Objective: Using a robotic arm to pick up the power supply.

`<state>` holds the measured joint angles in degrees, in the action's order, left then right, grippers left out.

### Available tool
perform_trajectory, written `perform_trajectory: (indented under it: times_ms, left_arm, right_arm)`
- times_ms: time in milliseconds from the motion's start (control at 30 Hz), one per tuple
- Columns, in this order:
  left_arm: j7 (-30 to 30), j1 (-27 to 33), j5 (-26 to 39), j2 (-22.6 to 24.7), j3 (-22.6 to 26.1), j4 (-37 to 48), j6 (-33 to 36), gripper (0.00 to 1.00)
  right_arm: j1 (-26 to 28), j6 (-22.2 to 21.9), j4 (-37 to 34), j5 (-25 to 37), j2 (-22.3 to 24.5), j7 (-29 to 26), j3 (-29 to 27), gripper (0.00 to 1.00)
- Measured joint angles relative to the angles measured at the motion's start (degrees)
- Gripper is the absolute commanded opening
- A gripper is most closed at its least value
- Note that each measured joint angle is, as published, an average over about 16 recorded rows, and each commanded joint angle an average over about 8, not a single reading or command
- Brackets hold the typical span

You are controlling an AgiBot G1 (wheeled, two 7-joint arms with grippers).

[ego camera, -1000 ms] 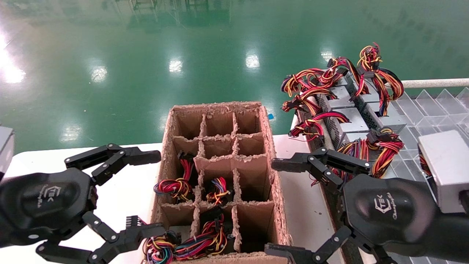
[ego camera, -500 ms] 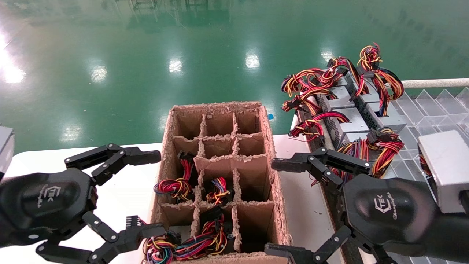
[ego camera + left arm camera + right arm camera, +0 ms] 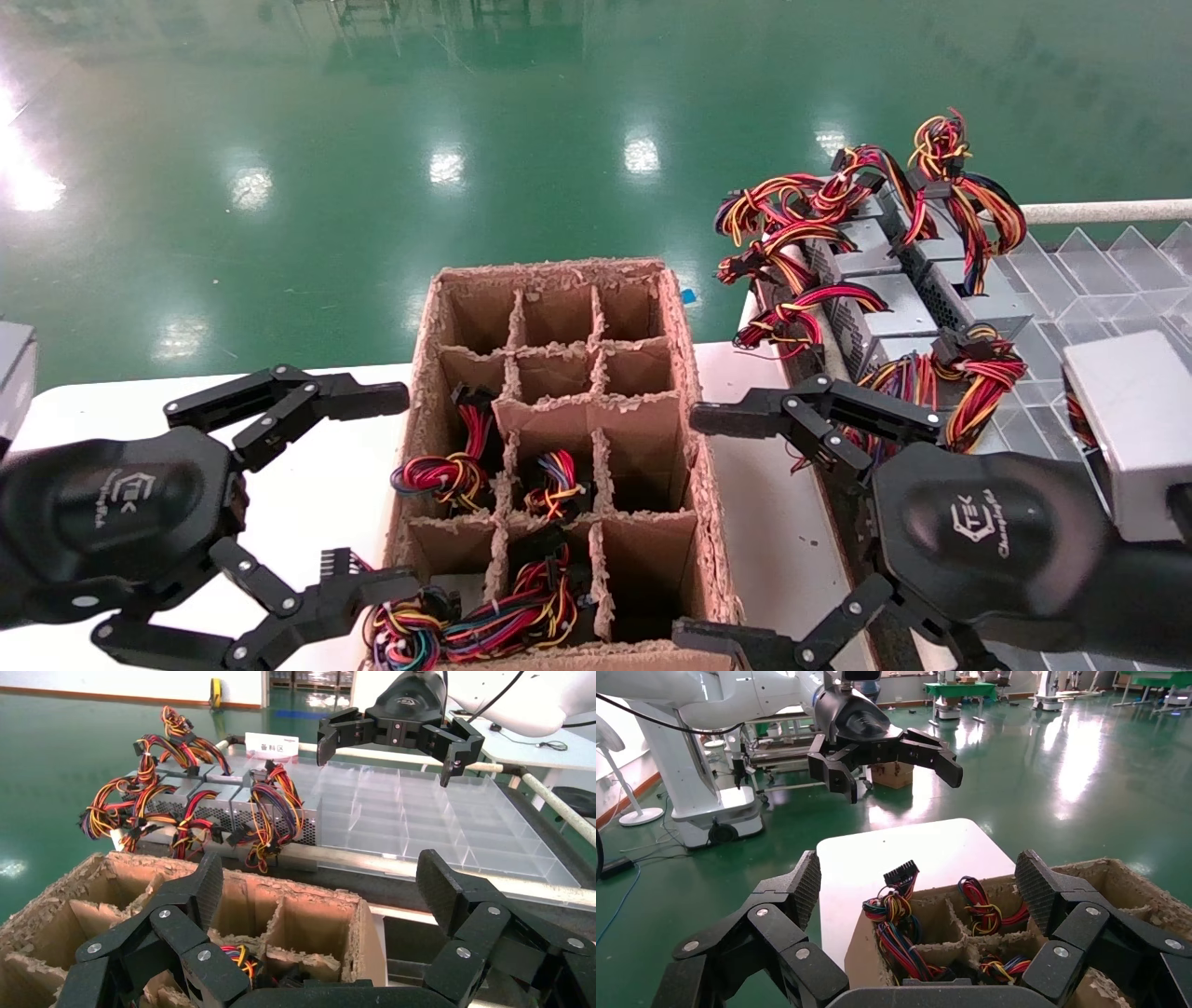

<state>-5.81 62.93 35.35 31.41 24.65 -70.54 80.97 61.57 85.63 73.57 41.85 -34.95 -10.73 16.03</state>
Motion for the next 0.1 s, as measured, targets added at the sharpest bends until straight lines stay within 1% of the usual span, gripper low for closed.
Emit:
perform_trajectory:
  times_ms: [100]
  left_arm:
    - [0.0,0.0,0.0,0.0,0.0,0.0,0.0,1.0]
  right_arm:
    - [0.0,0.0,0.0,0.0,0.0,0.0,0.0,1.0]
